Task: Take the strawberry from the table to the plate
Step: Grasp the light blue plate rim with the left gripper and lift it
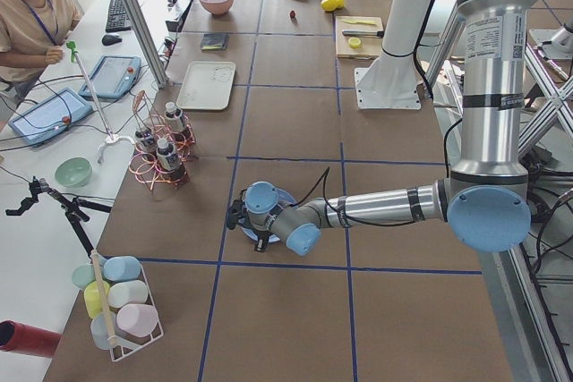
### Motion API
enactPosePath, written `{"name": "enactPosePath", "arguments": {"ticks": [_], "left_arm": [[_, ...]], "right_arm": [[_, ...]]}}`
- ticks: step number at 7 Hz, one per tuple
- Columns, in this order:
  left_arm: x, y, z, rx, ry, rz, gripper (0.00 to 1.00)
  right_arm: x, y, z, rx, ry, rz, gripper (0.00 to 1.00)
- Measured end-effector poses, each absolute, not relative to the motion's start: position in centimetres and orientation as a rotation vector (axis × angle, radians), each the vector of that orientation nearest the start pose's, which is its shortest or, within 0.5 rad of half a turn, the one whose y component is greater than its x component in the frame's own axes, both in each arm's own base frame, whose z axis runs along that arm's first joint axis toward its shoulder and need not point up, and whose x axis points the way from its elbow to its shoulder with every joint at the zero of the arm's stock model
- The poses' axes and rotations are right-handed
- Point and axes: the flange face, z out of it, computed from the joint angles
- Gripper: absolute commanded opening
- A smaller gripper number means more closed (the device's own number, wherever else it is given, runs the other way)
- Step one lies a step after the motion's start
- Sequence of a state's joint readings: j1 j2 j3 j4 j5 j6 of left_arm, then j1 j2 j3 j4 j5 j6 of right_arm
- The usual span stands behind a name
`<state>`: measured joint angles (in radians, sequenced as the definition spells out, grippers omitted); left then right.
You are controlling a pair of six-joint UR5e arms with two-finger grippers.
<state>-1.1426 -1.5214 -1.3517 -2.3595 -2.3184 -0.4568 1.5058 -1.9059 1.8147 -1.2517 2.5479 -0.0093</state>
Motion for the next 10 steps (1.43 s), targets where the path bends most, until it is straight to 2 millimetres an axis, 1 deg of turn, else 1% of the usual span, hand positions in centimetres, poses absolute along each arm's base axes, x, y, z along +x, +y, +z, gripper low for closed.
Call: {"name": "enactPosePath", "arguments": {"ticks": [1,3,4,5,6,7,8,9,10], "left_arm": [[14.0,-46.4,70.5,0.135,0.872,0.169,0.00],[14.2,-46.5,69.9,0.143,0.879,0.170,0.00],[14.4,-46.9,68.7,0.148,0.891,0.153,0.00],[15.0,-47.8,65.7,0.154,0.930,0.108,0.00],[16.6,-48.7,60.7,0.152,1.000,0.065,0.00],[19.9,-48.7,55.5,0.132,1.067,0.053,0.00],[25.0,-48.3,50.5,0.092,1.119,0.037,0.00],[31.7,-47.5,45.6,0.048,1.155,0.006,0.00],[39.2,-45.7,40.5,-0.023,1.172,-0.035,0.00]], "right_arm": [[2.7,-36.3,63.1,0.182,-0.979,-0.179,1.00],[2.7,-36.3,63.0,0.182,-0.984,-0.180,1.00],[2.6,-36.3,63.0,0.182,-0.990,-0.181,1.00],[2.6,-36.3,62.9,0.184,-0.993,-0.182,1.00],[2.6,-36.4,62.7,0.187,-0.994,-0.184,1.00],[2.6,-36.5,62.6,0.190,-0.994,-0.186,1.00],[2.6,-36.5,62.6,0.191,-0.994,-0.186,1.00],[2.6,-36.6,62.5,0.193,-0.992,-0.187,1.00],[2.6,-36.7,62.4,0.196,-0.991,-0.188,1.00]]}}
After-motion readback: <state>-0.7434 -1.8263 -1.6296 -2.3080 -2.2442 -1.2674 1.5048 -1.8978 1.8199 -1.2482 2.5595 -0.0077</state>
